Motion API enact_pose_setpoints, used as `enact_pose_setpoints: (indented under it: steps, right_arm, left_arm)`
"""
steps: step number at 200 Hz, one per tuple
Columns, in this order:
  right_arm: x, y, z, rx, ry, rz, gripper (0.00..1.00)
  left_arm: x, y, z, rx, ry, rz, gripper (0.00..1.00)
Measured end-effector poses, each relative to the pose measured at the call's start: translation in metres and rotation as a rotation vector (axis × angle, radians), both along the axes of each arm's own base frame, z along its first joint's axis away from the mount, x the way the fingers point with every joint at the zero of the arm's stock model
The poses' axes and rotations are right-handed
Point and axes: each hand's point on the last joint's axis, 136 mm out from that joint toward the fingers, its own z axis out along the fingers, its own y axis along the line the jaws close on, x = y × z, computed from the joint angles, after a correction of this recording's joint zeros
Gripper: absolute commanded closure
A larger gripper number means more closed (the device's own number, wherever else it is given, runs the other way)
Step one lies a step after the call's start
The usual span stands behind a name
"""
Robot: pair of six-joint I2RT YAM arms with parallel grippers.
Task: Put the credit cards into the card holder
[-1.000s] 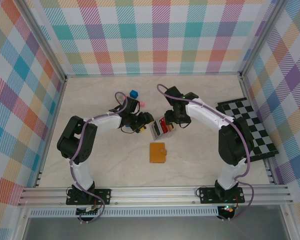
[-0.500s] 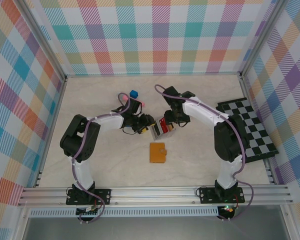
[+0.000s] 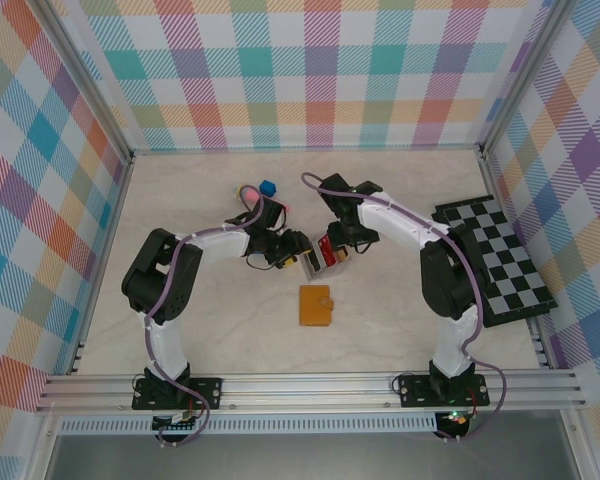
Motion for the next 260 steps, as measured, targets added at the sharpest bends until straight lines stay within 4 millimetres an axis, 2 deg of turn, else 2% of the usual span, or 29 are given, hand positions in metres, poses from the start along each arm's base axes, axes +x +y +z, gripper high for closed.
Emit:
enact_pose_setpoints:
  steps: [46,126,135,185,229,260]
  right_arm:
    - [0.0,0.003,0.005,-0.013,-0.006,0.033,0.35]
    - [0.003,0.012,0.018,-0.017,-0.026,0.086,0.65]
    - [0.002,0.012,0.019,-0.019,-0.024,0.089,0.65]
    - [-0.002,0.018,0.018,0.021,0.0,0.095,0.48]
    - [-0.003,0.023,0.016,0.041,0.016,0.1,0.43]
    - [-0.001,0.021,0.0,0.011,0.041,0.097,0.43]
  left_arm:
    - [0.0,0.0,0.0,0.0,-0.001,-0.004,0.49]
    - [-0.002,-0.003,-0.003,-0.01,0.014,-0.017,0.49]
    - [-0.002,-0.003,-0.003,-0.01,0.015,-0.018,0.49]
    - [-0.002,-0.004,-0.002,-0.014,0.016,-0.023,0.49]
    - [-0.002,-0.004,-0.002,-0.013,0.017,-0.024,0.49]
    - [-0.002,-0.004,-0.002,-0.012,0.019,-0.023,0.49]
